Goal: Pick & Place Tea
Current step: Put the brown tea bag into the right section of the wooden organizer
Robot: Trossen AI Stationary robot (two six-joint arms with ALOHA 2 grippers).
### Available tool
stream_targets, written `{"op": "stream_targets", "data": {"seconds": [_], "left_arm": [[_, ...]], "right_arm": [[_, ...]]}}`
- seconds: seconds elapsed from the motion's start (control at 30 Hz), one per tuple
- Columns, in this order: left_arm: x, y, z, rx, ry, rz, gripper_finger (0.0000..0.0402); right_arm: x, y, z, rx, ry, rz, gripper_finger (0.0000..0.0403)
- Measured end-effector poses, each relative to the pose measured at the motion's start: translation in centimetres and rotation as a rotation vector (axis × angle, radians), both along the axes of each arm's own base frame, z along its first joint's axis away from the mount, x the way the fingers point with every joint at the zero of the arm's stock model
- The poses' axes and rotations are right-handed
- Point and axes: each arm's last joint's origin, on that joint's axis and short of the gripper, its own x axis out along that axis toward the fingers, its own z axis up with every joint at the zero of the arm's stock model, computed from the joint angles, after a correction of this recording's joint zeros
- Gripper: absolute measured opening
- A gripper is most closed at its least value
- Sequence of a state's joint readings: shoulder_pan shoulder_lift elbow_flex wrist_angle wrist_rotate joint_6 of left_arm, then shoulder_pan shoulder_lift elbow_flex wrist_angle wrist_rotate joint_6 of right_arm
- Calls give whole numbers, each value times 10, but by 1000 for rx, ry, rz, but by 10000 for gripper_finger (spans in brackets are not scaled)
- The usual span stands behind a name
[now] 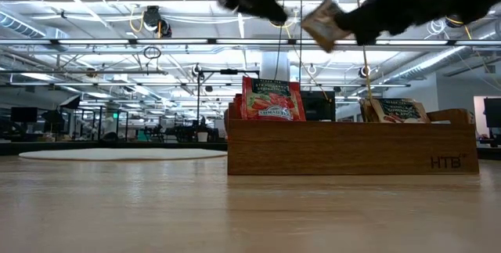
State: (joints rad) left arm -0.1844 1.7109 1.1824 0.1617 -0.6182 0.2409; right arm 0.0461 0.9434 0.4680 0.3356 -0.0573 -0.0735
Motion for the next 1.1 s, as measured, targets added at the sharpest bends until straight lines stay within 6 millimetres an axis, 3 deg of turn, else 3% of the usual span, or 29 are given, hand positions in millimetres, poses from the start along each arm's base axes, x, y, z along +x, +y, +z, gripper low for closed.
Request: {"op": "stream_targets", "data": {"seconds": [0.2, 0.43, 0.73, 1.1], "left_arm": [[-37, 24, -24, -132, -247, -15, 15], [-54, 41, -36, -231, -357, 18, 9], [-53, 41, -38, -243, -356, 19, 47], [-53, 41, -41, -256, -333, 26, 30]], "right_arm": [[-13, 47, 24, -127, 333, -42, 0], [-13, 84, 5, -176, 540, -24, 0], [-4, 95, -21, -206, 650, -71, 0], [8, 110, -22, -287, 862, -109, 0]]}}
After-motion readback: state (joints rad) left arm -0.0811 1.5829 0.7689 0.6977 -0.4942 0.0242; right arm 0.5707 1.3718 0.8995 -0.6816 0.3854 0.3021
